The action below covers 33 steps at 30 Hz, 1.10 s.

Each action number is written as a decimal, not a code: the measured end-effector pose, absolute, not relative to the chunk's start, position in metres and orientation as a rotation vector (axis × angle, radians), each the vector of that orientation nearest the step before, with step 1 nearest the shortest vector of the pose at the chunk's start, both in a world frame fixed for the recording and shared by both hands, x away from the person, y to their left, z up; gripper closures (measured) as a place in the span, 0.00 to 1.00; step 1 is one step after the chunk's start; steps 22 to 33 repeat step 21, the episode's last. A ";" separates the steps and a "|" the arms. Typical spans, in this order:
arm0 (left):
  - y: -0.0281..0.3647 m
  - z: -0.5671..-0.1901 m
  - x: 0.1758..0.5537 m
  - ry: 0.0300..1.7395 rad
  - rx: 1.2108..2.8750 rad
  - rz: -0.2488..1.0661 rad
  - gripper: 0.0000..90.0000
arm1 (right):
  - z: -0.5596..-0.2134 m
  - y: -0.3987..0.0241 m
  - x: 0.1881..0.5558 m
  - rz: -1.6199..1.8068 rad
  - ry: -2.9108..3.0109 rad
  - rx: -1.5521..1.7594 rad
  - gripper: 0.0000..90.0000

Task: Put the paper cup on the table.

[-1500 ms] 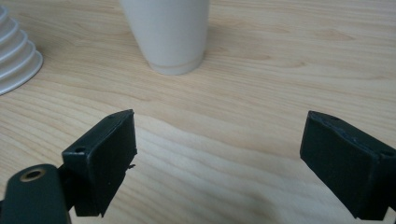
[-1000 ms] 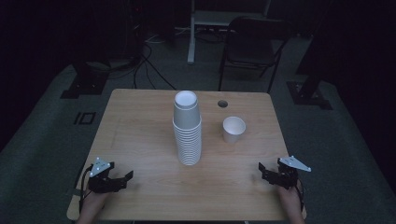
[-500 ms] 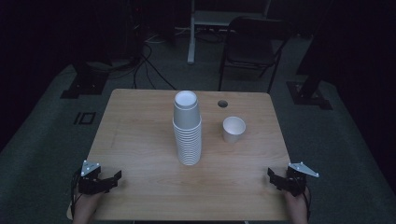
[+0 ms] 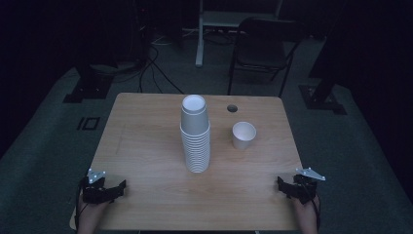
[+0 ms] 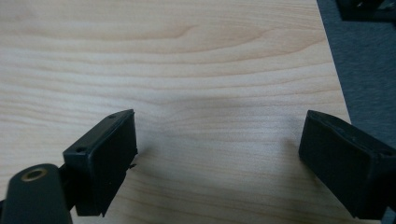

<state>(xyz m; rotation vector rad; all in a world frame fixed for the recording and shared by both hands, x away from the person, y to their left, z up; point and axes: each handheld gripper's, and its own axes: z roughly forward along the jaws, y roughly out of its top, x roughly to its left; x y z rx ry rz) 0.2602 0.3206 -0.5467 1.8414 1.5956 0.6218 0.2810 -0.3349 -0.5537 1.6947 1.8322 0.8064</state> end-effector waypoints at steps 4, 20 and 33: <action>0.315 -0.547 0.261 1.610 1.882 0.669 0.09 | -0.554 -0.334 0.281 0.806 1.842 1.685 0.12; 0.311 -0.548 0.262 1.638 1.872 0.675 0.06 | -0.554 -0.333 0.282 0.804 1.837 1.690 0.12; 0.311 -0.548 0.262 1.638 1.872 0.675 0.05 | -0.554 -0.334 0.282 0.804 1.838 1.690 0.12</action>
